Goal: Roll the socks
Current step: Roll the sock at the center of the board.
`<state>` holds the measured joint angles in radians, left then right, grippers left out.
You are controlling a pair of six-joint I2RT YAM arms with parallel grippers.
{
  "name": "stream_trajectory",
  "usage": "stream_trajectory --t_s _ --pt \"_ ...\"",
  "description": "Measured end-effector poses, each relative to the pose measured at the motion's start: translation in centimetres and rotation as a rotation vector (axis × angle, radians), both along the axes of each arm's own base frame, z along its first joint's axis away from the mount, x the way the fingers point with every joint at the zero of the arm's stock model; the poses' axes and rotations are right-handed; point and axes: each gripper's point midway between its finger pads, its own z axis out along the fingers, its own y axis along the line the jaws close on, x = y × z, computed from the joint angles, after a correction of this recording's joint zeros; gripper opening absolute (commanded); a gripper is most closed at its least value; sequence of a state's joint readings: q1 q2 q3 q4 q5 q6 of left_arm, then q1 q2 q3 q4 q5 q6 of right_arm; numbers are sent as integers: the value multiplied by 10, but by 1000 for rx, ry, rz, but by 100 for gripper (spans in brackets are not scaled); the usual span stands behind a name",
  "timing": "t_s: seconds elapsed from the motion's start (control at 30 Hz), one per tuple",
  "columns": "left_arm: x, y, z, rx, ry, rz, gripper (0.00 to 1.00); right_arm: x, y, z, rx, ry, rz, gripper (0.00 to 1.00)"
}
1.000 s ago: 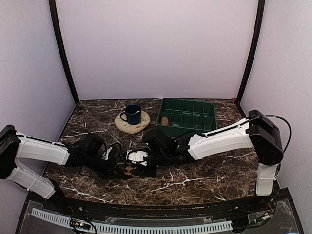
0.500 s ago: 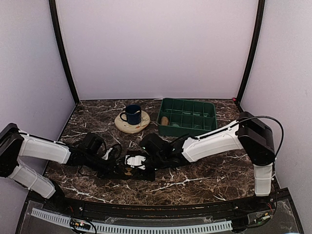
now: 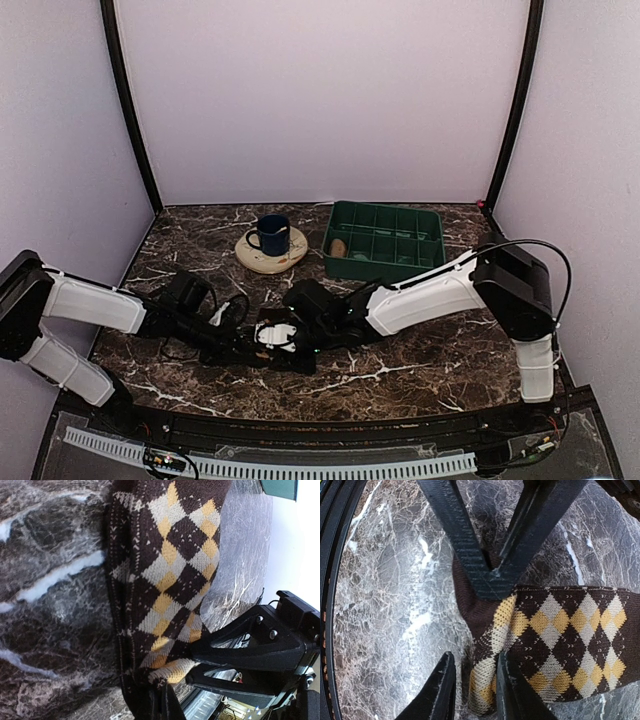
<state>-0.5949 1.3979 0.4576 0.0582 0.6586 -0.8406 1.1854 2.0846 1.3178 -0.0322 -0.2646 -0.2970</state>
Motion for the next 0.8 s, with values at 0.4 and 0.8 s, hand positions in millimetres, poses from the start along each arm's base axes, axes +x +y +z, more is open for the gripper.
stream_trajectory --t_s 0.4,0.8 --pt "0 1 -1 -21 16 3 0 2 1 -10 -11 13 3 16" --pt "-4 3 -4 -20 29 0 12 15 3 -11 5 77 -7 0"
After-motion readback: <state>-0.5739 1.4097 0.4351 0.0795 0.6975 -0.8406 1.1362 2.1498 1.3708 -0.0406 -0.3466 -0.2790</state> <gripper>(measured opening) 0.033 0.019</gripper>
